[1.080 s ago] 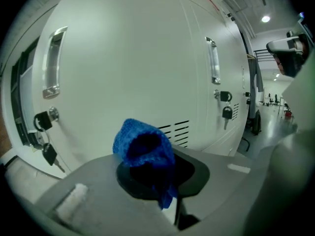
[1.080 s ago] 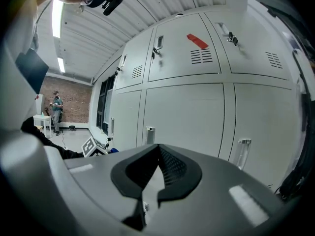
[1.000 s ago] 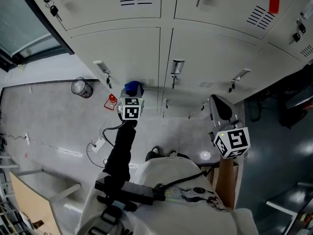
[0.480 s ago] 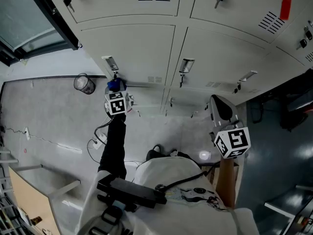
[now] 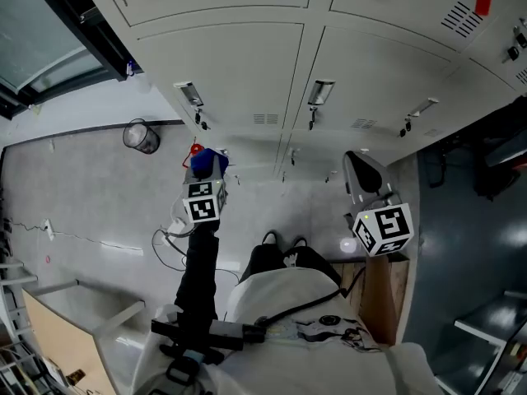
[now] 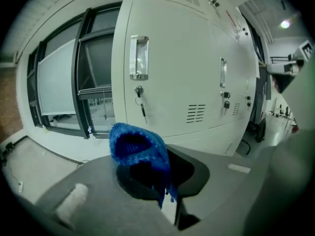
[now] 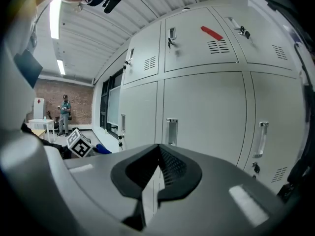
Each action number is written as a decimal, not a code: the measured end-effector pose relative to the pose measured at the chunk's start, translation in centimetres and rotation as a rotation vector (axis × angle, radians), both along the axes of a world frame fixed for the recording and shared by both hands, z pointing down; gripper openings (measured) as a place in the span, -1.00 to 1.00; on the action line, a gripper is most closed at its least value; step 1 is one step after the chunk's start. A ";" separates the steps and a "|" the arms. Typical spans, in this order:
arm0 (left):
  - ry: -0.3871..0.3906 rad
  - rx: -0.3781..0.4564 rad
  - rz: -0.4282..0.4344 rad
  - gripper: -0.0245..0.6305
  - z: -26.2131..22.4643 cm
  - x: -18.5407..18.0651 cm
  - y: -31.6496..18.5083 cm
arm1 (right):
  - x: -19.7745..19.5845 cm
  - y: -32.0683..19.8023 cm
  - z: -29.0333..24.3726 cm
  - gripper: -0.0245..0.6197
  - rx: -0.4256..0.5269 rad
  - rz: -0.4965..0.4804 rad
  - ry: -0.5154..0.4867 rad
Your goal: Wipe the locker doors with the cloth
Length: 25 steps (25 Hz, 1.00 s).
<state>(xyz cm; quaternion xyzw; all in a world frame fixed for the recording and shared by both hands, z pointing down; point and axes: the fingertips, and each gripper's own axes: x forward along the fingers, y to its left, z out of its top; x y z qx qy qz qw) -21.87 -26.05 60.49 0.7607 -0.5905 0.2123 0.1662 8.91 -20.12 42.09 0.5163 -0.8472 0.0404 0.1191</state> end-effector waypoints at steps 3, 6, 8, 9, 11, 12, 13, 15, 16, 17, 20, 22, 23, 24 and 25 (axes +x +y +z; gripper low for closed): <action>0.065 0.043 0.045 -0.85 -3.8 2.1 2.7 | -0.4 0.9 0.3 -0.91 0.017 0.006 -0.027; 0.107 0.117 0.099 -0.85 -8.3 5.5 6.8 | -0.2 2.8 0.3 -0.91 0.030 0.014 -0.060; 0.120 0.173 0.123 -0.85 -11.3 7.5 9.8 | -0.1 4.6 0.0 -0.92 0.047 0.007 -0.082; 0.123 0.202 0.131 -0.85 -12.6 8.3 11.2 | -0.1 5.6 -0.2 -0.92 0.060 -0.001 -0.090; 0.124 0.254 0.134 -0.85 -15.1 9.7 13.9 | 0.0 8.0 -0.8 -0.92 0.093 -0.015 -0.102; 0.127 0.276 0.129 -0.85 -16.1 10.4 15.4 | 0.4 9.3 -1.1 -0.93 0.106 -0.014 -0.108; 0.134 0.296 0.118 -0.85 -17.0 11.2 16.9 | 1.1 10.6 -1.5 -0.93 0.116 -0.008 -0.119; 0.149 0.330 0.097 -0.85 -18.5 12.7 20.2 | 2.4 13.2 -2.1 -0.93 0.125 0.009 -0.146; 0.152 0.345 0.093 -0.85 -19.2 13.4 21.8 | 2.8 14.6 -2.2 -0.93 0.127 0.011 -0.150; 0.153 0.359 0.095 -0.85 -19.8 14.0 23.4 | 2.9 16.1 -2.3 -0.93 0.130 0.006 -0.144; 0.160 0.393 0.107 -0.85 -21.4 15.5 27.3 | 2.9 20.2 -2.3 -0.93 0.136 -0.015 -0.107; 0.161 0.407 0.111 -0.85 -21.9 16.0 29.1 | 2.9 22.1 -2.5 -0.93 0.142 -0.009 -0.101; 0.158 0.412 0.113 -0.85 -22.1 16.2 29.9 | 2.8 23.0 -2.6 -0.93 0.145 -0.006 -0.100; 0.155 0.416 0.115 -0.85 -22.1 16.3 30.6 | 2.6 23.8 -2.7 -0.93 0.146 -0.002 -0.096; 0.153 0.418 0.119 -0.85 -22.1 16.3 31.3 | 2.4 24.6 -2.7 -0.93 0.145 0.003 -0.090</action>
